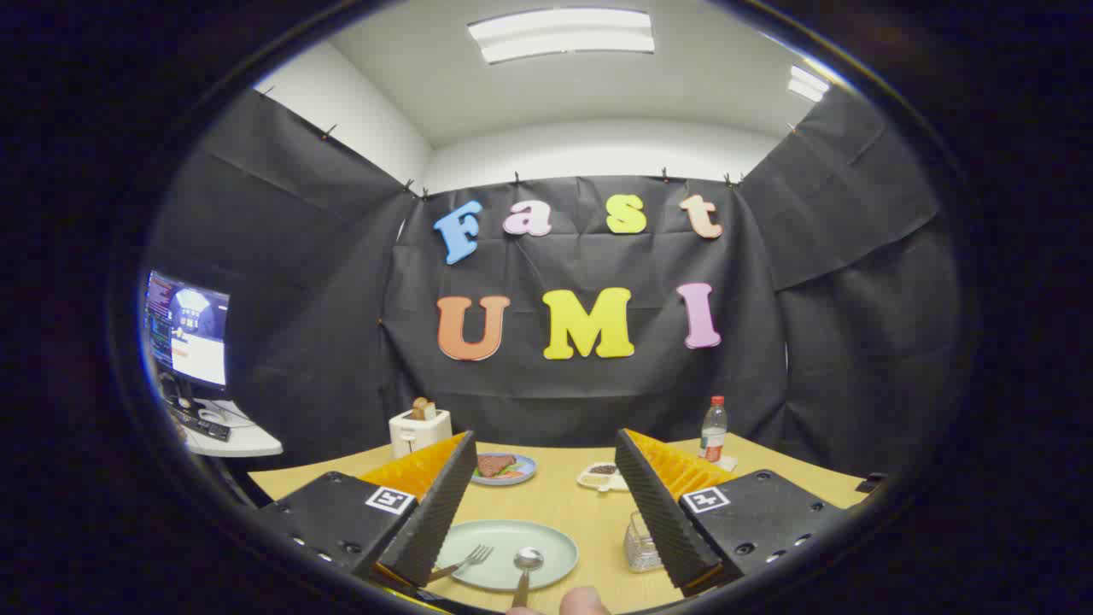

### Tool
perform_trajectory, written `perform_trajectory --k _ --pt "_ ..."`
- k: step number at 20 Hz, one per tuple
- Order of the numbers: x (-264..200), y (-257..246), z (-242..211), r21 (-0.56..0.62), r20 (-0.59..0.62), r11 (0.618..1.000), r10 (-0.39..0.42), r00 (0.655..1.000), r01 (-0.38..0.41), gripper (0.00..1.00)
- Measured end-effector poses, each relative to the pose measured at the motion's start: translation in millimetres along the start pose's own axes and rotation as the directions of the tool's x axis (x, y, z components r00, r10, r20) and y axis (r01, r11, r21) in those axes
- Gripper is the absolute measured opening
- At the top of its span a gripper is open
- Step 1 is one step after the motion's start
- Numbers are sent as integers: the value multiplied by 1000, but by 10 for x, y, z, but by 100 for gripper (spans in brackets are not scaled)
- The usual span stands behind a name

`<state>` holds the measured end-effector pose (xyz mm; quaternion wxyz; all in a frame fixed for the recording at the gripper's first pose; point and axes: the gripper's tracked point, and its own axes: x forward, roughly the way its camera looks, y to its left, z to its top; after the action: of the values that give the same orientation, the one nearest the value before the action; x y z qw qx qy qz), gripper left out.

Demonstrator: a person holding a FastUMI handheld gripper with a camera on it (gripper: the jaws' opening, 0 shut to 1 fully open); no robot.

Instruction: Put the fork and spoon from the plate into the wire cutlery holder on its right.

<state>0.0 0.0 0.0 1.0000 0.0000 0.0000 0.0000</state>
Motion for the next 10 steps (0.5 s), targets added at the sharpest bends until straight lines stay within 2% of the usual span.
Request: perform_trajectory --k 5,10 --pt "13 56 9 25 -15 1000 6 1000 -6 97" --pt "-54 116 -76 -14 -48 999 33 998 -33 98"
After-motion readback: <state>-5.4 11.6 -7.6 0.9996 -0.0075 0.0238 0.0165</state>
